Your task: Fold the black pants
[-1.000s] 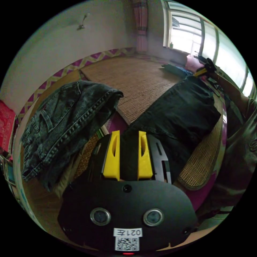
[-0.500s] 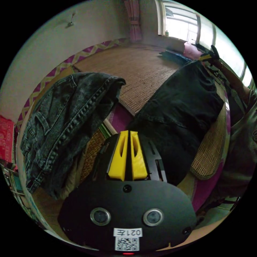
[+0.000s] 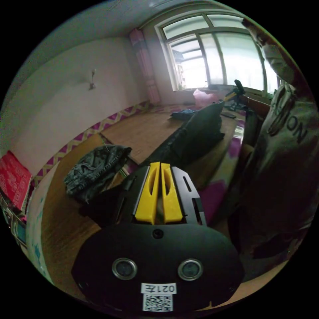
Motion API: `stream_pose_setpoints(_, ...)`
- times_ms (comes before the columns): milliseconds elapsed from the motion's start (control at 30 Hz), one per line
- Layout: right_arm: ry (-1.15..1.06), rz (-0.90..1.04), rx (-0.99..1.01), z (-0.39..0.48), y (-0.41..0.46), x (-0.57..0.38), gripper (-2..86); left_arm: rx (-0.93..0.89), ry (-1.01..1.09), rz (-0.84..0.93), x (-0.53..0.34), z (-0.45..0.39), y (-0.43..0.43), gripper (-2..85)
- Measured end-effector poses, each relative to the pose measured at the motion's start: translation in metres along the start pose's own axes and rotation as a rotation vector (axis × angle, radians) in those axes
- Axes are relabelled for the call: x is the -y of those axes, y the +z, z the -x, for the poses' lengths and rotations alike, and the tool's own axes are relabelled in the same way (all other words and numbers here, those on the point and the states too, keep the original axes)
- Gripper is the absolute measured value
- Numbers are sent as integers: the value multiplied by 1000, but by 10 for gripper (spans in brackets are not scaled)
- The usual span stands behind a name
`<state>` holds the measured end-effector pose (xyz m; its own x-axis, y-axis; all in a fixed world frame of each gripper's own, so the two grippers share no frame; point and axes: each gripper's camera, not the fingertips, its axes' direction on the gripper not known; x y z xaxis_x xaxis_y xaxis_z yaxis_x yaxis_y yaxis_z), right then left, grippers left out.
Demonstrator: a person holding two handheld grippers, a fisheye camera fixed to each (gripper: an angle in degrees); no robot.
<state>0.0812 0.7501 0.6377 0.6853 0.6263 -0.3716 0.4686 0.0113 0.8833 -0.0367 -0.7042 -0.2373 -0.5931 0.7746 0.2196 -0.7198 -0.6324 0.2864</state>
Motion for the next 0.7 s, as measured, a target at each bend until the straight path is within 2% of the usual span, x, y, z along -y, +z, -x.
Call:
stream_pose_setpoints(100,19,-15,25,48,-35,-44,-9,-69,-44,10,-36,-36,-39,-9)
stream_pose_setpoints(267,100,75,109,94,-32,-113,-6,-146,-194,81,-103,-72,-42,-9)
stream_pose_setpoints(467,246,127,205,100,13,-175,-4,-181,-412,-11,-164,-63,-45,-9)
stream_pose_setpoints(567,295,112,245,96,12,-184,0,-198,-425,-52,-169,-53,-69,-8)
stream_pose_setpoints(633,282,175,272,97,4,-180,4,-113,-455,-79,-171,-42,-92,-5)
stream_pose_setpoints(700,215,236,259,102,-20,-169,16,93,-532,-78,-176,-18,-116,6)
